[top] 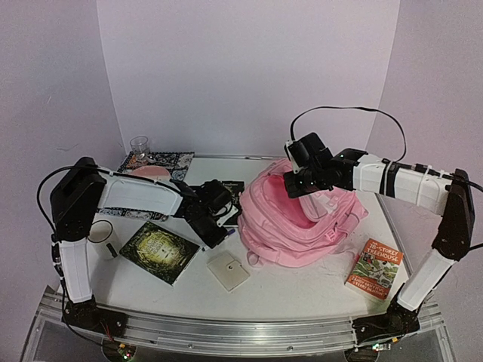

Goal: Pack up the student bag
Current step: Grab the pen at the center of the board, then place the pen in the upper front pocket of the bag.

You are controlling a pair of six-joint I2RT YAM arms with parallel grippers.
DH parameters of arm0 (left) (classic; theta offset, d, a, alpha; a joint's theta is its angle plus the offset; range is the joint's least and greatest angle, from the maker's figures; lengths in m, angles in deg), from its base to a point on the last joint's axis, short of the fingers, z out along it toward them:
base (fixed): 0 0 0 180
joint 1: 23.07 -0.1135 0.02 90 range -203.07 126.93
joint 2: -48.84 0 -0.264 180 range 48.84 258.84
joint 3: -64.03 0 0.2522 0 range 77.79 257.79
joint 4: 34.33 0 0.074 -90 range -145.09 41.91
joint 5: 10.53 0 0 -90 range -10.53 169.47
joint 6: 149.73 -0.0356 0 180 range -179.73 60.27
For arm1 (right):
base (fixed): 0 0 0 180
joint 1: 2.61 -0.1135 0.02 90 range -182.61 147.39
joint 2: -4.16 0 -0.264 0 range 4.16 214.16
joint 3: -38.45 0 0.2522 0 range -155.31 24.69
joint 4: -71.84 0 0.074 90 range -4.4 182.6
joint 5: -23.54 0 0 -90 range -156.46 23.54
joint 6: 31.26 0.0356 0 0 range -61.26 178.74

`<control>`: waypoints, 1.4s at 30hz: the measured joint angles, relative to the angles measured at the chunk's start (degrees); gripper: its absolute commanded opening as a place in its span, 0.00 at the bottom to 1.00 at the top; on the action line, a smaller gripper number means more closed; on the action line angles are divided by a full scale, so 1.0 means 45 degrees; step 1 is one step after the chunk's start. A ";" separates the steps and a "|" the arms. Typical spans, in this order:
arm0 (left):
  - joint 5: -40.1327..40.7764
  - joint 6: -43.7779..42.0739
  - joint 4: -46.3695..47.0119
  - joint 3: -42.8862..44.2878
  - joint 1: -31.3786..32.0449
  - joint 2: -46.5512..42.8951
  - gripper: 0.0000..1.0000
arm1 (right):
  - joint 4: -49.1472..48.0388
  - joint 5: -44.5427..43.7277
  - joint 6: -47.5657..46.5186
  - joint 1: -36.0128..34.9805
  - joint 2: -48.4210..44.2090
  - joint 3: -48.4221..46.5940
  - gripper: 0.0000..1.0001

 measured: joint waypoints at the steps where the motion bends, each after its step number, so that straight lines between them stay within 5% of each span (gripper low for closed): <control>1: 0.0038 -0.0100 0.0006 -0.0055 0.0006 -0.0228 0.00 | 0.0000 0.0006 0.0000 0.0000 0.0000 0.0000 0.00; 16: 0.1766 -0.3859 0.3650 -0.2307 0.1614 -0.4127 0.00 | 0.0052 0.1138 -0.0134 0.0029 0.0000 -0.0147 0.00; 26: 0.2059 -0.8138 0.7338 -0.2863 0.2079 -0.4128 0.00 | 0.0160 0.2484 -0.0301 0.0024 0.0000 -0.0369 0.00; 42: 0.2186 -1.4060 0.9545 -0.1934 0.2201 -0.2159 0.04 | 0.0341 0.3692 -0.0471 0.0010 0.0000 -0.0529 0.00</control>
